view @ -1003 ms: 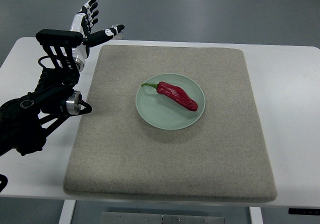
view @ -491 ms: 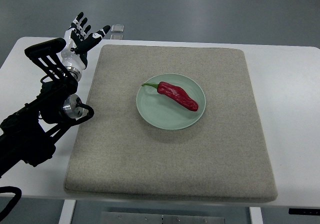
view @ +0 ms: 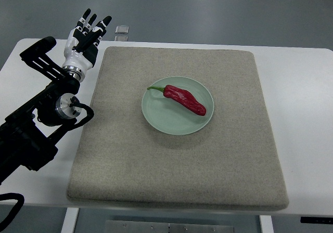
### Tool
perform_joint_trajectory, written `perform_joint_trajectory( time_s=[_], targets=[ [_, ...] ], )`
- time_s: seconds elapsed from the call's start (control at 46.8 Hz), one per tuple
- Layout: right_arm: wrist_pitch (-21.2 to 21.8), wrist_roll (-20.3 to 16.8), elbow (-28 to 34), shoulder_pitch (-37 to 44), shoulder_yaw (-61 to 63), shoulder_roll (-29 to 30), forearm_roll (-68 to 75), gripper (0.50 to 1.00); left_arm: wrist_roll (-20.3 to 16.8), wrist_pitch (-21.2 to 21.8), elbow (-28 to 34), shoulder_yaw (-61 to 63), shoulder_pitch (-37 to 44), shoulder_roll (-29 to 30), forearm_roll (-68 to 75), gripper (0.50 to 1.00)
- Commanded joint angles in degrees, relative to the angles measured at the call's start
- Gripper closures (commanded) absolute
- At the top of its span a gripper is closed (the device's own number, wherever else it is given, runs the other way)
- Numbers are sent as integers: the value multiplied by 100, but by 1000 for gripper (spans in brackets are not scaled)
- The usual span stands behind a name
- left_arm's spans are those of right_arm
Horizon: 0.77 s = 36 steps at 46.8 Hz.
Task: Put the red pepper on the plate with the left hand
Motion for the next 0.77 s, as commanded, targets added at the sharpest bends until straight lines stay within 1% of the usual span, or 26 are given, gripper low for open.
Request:
perform_joint_trajectory(
  time_s=[0.0,0.107,0.384,0.47,0.747],
  targets=[
    [35,3,53,9,7,0,9,568,0,-101,2,-38,0,0,-84,506],
    [79,-6,62,18,15,0,0,568,0,-162,2,-56,9,0,-128,506],
    [79,-6,71,9,7,0,-9,568,0,-162,2,-74,210,18,-145,506],
    [9,-6,71,9,-2,0,-18,568,0,-162,2,-91,246,18,-137,506],
    [0,3,79,9,-2,0,-35,568,0,-162,2,-118,299,36,-137,506]
  ],
)
